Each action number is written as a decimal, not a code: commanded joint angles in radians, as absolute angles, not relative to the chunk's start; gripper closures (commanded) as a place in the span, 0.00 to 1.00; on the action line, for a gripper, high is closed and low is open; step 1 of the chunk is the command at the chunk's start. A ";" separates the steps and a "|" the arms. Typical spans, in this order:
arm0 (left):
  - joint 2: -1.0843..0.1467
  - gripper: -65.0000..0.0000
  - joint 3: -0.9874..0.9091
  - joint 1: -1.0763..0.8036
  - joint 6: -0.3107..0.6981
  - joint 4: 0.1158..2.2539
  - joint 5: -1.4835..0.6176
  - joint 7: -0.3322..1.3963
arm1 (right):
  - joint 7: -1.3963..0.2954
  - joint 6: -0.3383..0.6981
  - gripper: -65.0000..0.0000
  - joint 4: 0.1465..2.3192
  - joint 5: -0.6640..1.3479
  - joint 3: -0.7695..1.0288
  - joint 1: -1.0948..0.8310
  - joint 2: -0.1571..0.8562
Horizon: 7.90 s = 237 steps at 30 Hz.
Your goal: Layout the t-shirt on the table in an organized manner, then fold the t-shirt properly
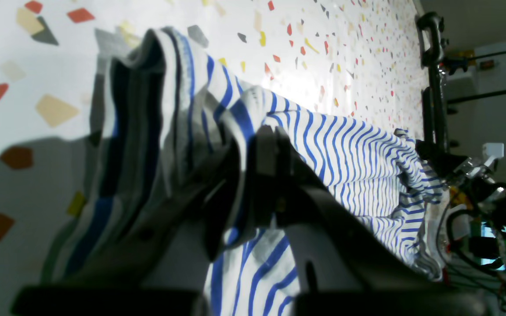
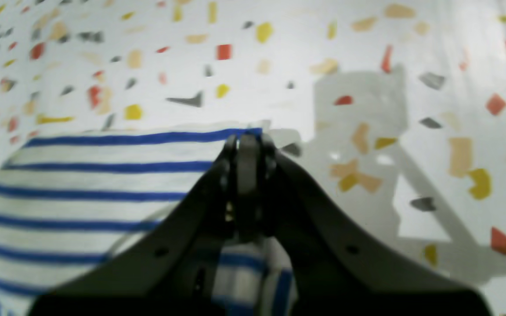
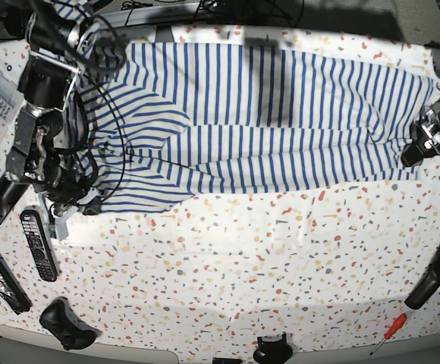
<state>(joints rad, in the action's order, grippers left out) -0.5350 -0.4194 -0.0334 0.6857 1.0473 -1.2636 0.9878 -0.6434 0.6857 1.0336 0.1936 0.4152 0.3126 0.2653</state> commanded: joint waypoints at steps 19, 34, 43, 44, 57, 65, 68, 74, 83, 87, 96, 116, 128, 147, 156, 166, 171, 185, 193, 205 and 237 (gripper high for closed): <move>-0.560 1.00 -0.427 -0.022 0.698 1.063 -1.293 0.963 | -0.791 0.698 1.00 1.946 0.453 0.420 -0.249 0.274; -0.561 1.00 -0.428 -0.023 0.698 1.063 -1.371 0.968 | -0.767 0.698 1.00 2.199 0.420 0.521 -0.583 0.275; -0.572 1.00 -0.432 -0.022 0.698 1.063 -1.394 1.030 | -0.768 0.698 1.00 2.257 0.424 0.642 -0.646 0.274; -0.576 1.00 -0.434 -0.023 0.698 1.063 -1.439 1.075 | -0.769 0.698 1.00 2.259 0.424 0.651 -0.646 0.274; -0.622 1.00 -0.434 -0.053 0.698 1.065 -1.484 1.178 | -0.791 0.698 1.00 2.263 0.446 0.688 -0.646 0.275; -0.642 1.00 -0.434 -0.049 0.698 1.065 -1.484 1.118 | -0.794 0.698 1.00 2.263 0.447 0.688 -0.646 0.275; -0.653 1.00 -0.434 -0.050 0.698 1.065 -1.484 1.111 | -0.794 0.698 1.00 2.263 0.447 0.688 -0.646 0.275; -0.654 1.00 -0.433 -0.047 0.698 1.085 -1.381 1.045 | -0.793 0.698 1.00 2.263 0.450 0.688 -0.646 0.275; -0.654 1.00 -0.433 -0.048 0.698 1.230 -0.880 0.760 | -0.789 0.698 1.00 2.263 0.450 0.688 -0.646 0.275; -0.654 1.00 -0.433 -0.051 0.698 1.300 -0.673 0.619 | -0.788 0.698 1.00 2.263 0.450 0.688 -0.646 0.275; -0.646 1.00 -0.430 -0.130 0.698 1.352 -0.331 0.265 | -0.782 0.698 1.00 2.263 0.450 0.688 -0.646 0.275; -0.649 1.00 -0.430 -0.316 0.698 1.606 -0.026 0.073 | -0.779 0.698 1.00 2.263 0.502 0.688 -0.646 0.281; -0.669 1.00 -0.430 -0.463 0.698 1.702 -0.026 0.075 | -0.788 0.698 1.00 2.262 0.469 0.688 -0.646 0.283; -0.668 0.58 -0.430 -0.505 0.698 1.702 -0.026 0.082 | -0.918 0.698 0.59 2.260 0.448 0.688 -0.646 0.282; -0.669 0.58 -0.430 -0.540 0.698 1.701 -0.027 0.102 | -0.908 0.698 0.51 2.260 0.404 0.688 -0.646 0.282; -0.669 0.58 -0.430 -0.429 0.698 1.701 -0.043 0.245 | -0.879 0.698 0.51 2.260 0.564 0.688 -0.646 0.282; -0.708 0.58 -0.429 -0.335 0.698 1.701 -0.430 0.599 | -0.883 0.698 0.51 2.260 0.581 0.688 -0.646 0.282; -0.921 0.58 -0.062 -0.293 0.698 1.701 -0.347 0.606 | -0.907 0.698 0.51 2.260 0.580 0.688 -0.646 0.282; -0.917 0.58 0.011 -0.210 0.698 1.680 -0.213 0.538 | -0.907 0.698 0.51 2.260 0.581 0.688 -0.646 0.282; -0.921 0.58 0.102 -0.163 0.698 1.532 -0.315 0.614 | -0.906 0.698 0.51 2.260 0.580 0.688 -0.646 0.282; -0.995 0.58 0.160 -0.166 0.698 1.513 -0.409 0.687 | -0.909 0.698 0.51 2.260 0.580 0.688 -0.646 0.282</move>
